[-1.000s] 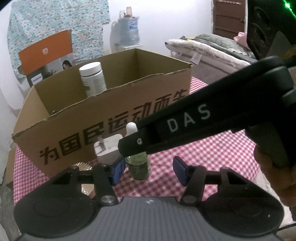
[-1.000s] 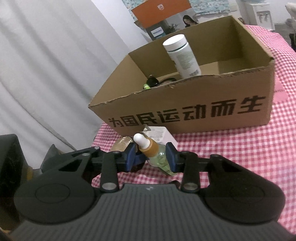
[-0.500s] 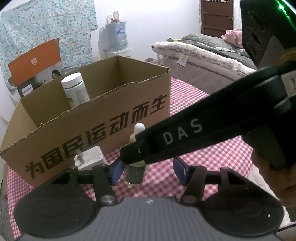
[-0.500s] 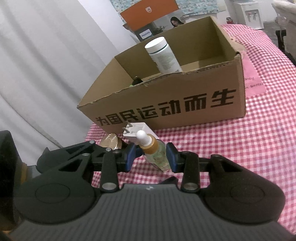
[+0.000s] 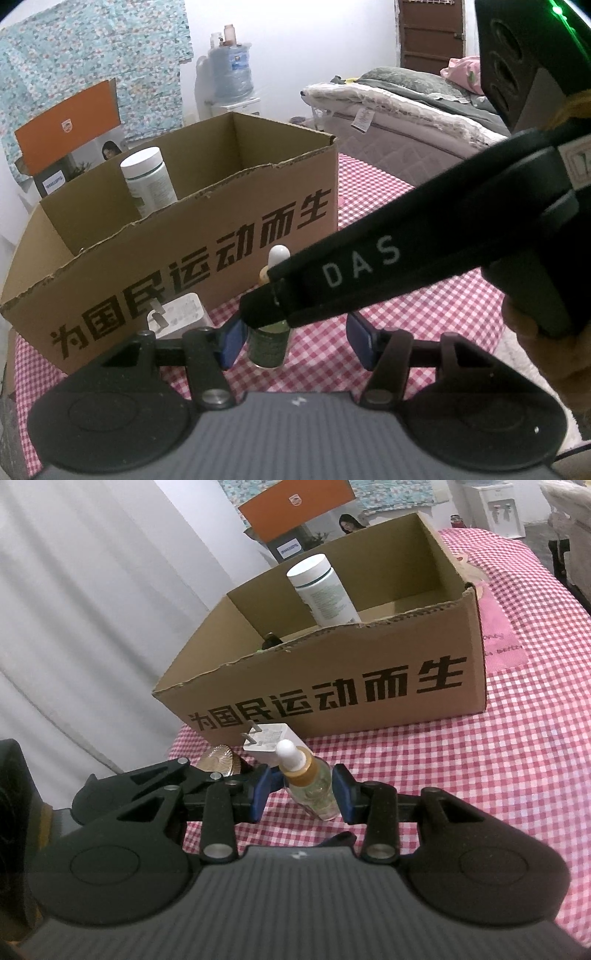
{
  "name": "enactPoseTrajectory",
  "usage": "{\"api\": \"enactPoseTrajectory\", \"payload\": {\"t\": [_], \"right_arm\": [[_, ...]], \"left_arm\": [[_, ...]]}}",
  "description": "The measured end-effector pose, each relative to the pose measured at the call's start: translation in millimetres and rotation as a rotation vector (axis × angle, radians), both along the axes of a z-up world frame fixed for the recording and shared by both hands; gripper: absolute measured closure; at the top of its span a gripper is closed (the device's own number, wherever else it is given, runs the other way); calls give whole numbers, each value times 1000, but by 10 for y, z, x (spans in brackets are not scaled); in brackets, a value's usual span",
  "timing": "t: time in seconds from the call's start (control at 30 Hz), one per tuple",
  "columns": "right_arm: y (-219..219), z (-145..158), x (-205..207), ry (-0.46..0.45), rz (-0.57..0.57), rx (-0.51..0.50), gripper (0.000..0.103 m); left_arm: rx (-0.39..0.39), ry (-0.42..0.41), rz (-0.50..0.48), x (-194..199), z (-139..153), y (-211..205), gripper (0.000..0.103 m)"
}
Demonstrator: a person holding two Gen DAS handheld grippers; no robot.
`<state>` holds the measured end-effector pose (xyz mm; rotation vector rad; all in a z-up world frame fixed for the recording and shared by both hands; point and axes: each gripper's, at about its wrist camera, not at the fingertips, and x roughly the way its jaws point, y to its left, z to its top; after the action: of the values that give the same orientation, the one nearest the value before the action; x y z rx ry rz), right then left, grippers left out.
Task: Organize rigid objects
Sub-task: 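Close the right tool around the green dropper bottle and lift it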
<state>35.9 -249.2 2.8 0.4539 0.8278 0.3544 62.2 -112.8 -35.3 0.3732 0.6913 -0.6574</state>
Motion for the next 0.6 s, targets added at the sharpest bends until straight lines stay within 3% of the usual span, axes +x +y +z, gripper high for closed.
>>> {"api": "enactPoseTrajectory", "payload": {"t": [0.5, 0.6], "right_arm": [[159, 145, 62, -29, 67, -93, 66], [209, 199, 71, -53, 82, -134, 66]], "left_arm": [[-12, -6, 60, 18, -147, 135, 46], [-13, -7, 66, 59, -196, 130, 58]]}}
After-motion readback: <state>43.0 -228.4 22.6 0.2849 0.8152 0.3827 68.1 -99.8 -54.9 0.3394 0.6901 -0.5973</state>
